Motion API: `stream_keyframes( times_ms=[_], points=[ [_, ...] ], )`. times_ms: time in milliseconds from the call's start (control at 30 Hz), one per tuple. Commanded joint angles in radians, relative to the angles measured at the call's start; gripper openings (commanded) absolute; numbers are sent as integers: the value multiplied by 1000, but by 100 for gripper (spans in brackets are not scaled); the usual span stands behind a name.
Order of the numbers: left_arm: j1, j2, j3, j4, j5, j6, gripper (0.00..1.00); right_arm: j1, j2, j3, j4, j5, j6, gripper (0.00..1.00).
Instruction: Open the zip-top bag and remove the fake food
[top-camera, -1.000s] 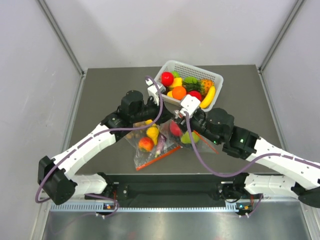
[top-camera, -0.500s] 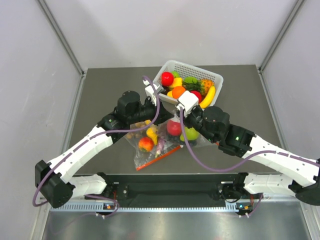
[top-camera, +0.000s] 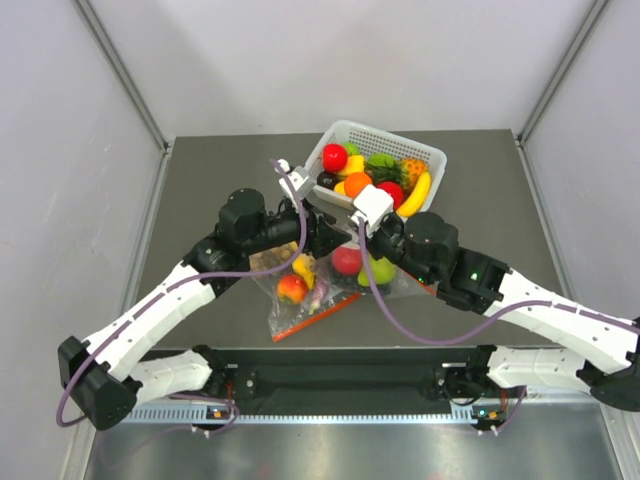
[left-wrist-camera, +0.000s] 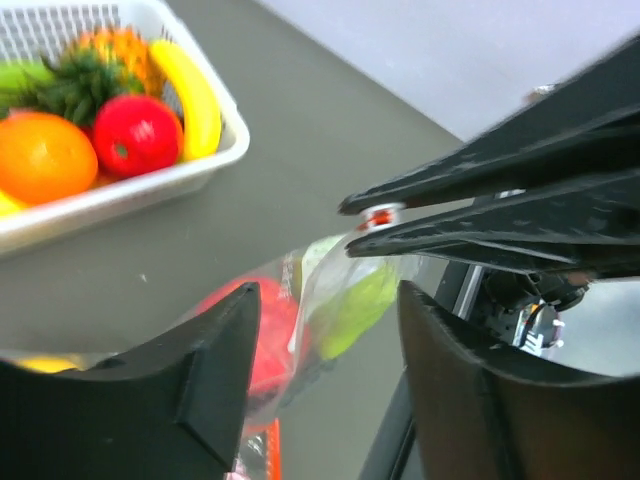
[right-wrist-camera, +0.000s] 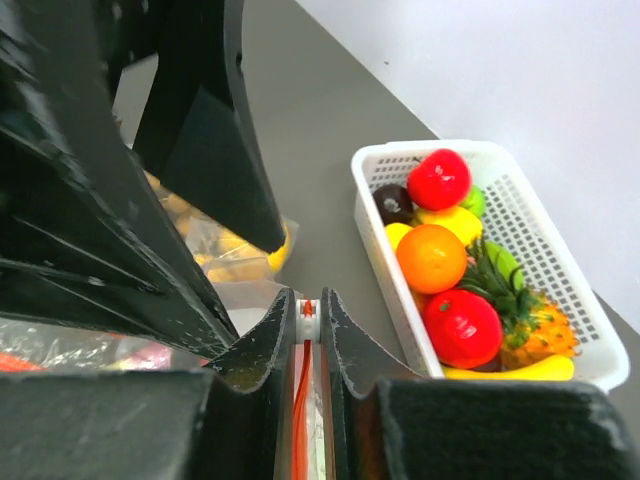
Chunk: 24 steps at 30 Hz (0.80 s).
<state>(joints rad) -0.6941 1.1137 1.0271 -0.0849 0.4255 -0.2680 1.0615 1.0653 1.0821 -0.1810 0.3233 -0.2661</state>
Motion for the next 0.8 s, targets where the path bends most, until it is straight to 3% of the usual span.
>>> stream_keyframes(
  times_ms=[0,100,433,767],
  points=[
    [4,-55,-19,151,45,65,67,-27,-54,33,11,-87,27,0],
    [4,-43,-18,168,81,101,72,-63,-80,27,-2,-160,47,0],
    [5,44,-36,260,210,135,70,-182,-117,12,-5,-398,105,0],
    [5,146,-18,398,239,118,70,-245,-114,9,-20,-510,131,0]
  ],
)
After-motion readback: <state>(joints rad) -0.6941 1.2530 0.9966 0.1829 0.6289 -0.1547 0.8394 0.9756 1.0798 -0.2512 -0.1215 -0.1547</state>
